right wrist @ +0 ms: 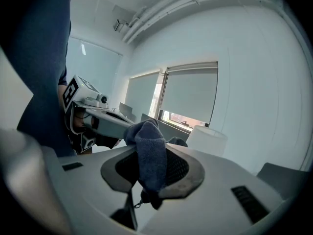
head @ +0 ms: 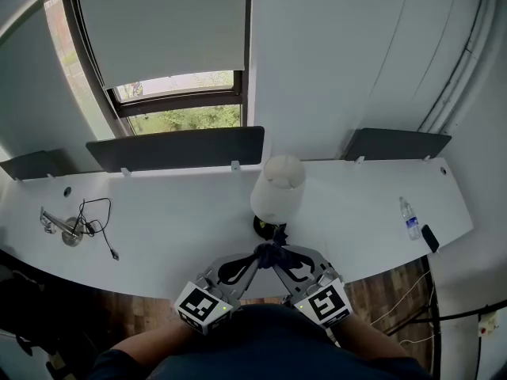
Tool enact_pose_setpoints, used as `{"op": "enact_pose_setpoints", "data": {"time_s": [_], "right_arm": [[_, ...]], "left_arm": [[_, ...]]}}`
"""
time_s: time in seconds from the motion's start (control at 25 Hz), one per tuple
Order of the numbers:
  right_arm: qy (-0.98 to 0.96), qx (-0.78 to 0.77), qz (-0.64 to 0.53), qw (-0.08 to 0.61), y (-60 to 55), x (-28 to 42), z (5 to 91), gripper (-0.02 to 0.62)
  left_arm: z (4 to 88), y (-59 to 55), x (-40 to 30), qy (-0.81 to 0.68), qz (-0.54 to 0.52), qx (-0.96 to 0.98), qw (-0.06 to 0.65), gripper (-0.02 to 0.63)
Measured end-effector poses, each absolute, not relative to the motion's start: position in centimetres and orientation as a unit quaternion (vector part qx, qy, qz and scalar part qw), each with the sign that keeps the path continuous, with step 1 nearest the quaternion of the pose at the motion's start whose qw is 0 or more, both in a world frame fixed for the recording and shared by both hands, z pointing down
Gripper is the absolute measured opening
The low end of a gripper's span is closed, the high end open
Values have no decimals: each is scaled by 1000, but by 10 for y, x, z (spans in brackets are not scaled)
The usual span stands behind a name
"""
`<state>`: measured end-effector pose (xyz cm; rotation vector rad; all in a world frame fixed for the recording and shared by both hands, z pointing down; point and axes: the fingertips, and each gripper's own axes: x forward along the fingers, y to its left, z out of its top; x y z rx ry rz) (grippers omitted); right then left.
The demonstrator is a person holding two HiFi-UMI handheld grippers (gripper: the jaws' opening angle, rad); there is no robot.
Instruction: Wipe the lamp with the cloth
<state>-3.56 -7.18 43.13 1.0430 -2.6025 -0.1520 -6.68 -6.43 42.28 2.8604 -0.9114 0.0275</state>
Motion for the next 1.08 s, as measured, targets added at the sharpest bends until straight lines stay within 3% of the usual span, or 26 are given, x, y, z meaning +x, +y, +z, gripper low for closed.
{"op": "enact_pose_setpoints", "data": {"time_s": [1.08], "right_arm": [[-919,347,-57,179,-75,-33,440,101]], "left_arm": [[423,-69,-64,-310,17,948,67,6]]}}
